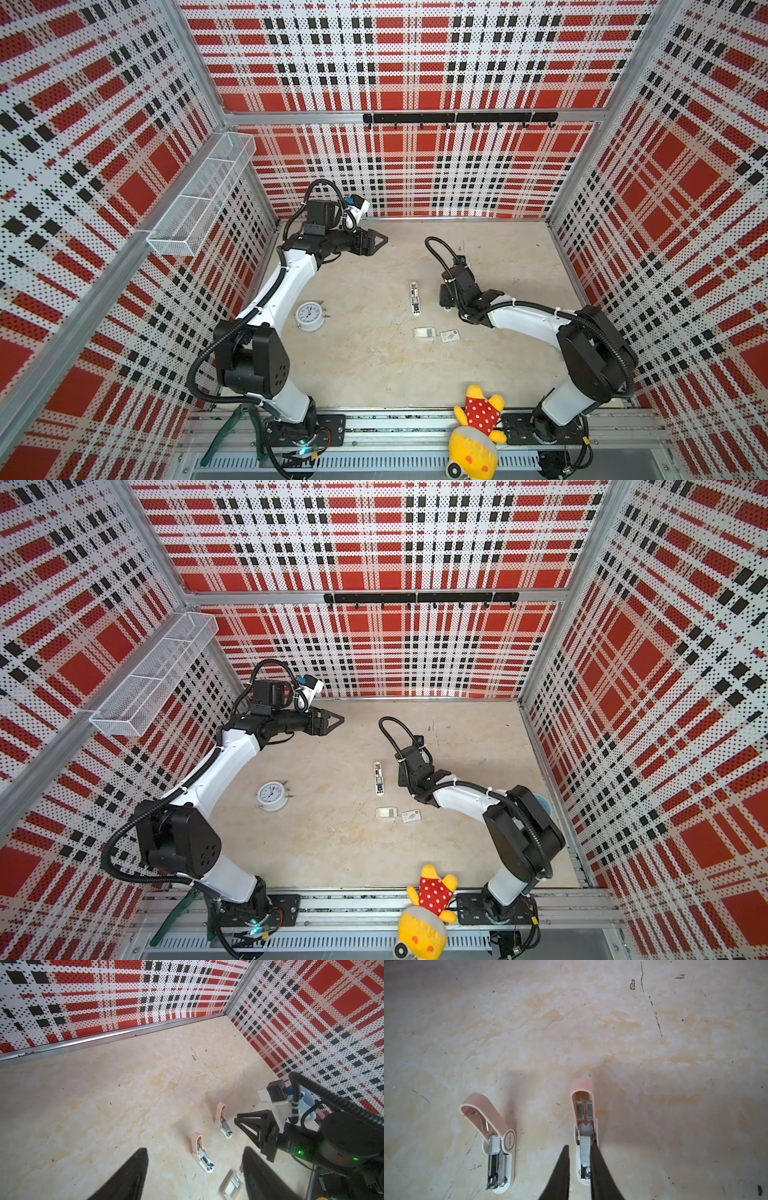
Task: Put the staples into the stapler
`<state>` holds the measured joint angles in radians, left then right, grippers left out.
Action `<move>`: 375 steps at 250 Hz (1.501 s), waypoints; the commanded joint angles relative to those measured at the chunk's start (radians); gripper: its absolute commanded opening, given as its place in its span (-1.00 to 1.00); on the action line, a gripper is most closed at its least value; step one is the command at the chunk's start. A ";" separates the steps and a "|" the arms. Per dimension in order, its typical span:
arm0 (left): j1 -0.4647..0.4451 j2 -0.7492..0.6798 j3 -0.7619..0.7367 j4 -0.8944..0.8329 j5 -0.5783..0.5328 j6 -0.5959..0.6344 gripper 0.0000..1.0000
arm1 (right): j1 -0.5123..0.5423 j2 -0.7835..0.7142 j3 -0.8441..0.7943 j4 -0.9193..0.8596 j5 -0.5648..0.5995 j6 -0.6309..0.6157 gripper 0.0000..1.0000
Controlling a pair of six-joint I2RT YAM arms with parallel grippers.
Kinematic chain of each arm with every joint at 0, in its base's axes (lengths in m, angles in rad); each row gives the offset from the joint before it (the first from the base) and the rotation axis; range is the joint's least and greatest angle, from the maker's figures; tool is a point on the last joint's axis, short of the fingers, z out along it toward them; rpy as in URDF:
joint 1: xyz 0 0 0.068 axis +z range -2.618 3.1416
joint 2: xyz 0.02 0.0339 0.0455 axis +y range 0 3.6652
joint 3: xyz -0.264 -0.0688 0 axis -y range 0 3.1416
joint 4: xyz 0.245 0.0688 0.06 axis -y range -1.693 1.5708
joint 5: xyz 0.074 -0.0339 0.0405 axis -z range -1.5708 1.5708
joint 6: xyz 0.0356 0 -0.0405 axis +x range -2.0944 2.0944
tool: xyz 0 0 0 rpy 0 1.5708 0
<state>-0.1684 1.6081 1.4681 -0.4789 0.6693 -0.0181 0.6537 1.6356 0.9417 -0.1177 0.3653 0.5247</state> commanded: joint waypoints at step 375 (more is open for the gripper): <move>0.012 -0.003 0.000 0.009 0.010 -0.002 0.49 | -0.069 0.096 -0.081 0.156 -0.159 0.074 -0.90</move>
<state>-0.1684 1.6081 1.4681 -0.4793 0.6693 -0.0181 0.5877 1.7046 0.8639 0.0044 0.2089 0.5919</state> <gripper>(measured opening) 0.745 0.052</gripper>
